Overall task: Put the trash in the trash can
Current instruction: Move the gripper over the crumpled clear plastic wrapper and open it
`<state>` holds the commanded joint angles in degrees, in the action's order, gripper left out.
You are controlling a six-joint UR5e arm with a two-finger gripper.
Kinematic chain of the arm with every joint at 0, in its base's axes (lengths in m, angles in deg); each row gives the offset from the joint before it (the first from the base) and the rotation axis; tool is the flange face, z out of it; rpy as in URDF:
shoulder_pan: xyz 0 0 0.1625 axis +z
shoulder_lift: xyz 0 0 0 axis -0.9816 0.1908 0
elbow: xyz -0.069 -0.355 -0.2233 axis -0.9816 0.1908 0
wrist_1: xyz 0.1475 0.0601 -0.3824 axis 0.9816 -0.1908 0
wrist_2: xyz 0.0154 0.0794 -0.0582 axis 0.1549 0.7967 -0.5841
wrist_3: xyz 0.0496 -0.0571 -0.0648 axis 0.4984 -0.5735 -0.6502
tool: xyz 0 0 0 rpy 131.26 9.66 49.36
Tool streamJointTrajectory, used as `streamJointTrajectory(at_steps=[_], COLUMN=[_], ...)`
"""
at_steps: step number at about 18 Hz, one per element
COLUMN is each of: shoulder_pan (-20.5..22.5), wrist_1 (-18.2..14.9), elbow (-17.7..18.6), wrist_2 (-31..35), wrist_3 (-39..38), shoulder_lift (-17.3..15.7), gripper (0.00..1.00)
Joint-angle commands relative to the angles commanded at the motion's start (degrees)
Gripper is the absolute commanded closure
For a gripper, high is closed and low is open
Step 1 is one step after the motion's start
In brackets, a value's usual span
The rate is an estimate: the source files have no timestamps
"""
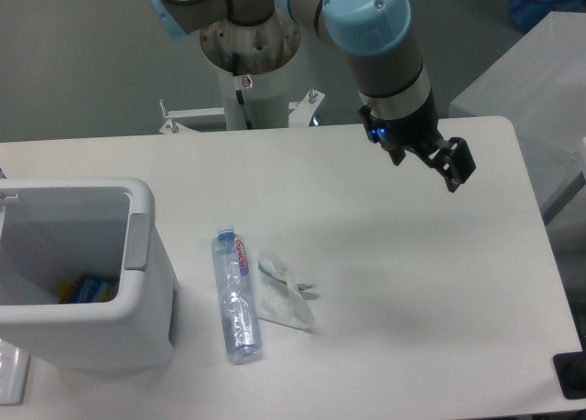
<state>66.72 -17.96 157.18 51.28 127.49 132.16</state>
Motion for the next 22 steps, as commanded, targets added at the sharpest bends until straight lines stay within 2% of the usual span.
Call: streamJointTrajectory(at_steps=[7,10,12,14,16,18,22], shoulder_pan=[-0.44,-0.53,-0.61,-0.53,-0.70,-2.36,-3.77], wrist_1=[0.09,0.18,1.05,4.46,7.29,7.99,8.09], elbow=[-0.62,-0.26,0.00,0.44,0.70,0.53,0.96], wrist_2=[-4.49,-6.24,-10.96,-16.59,-18.54,-21.17,-24.87], wrist_3=[-6.58,-8.08,-10.88,-15.19,-23.42,-30.91,-38.30], shoulder_lift=[0.53,2.36,2.99,3.95,4.66,5.80,7.82], gripper=[0.00,0.00,0.00,0.00,0.00,0.00,0.00])
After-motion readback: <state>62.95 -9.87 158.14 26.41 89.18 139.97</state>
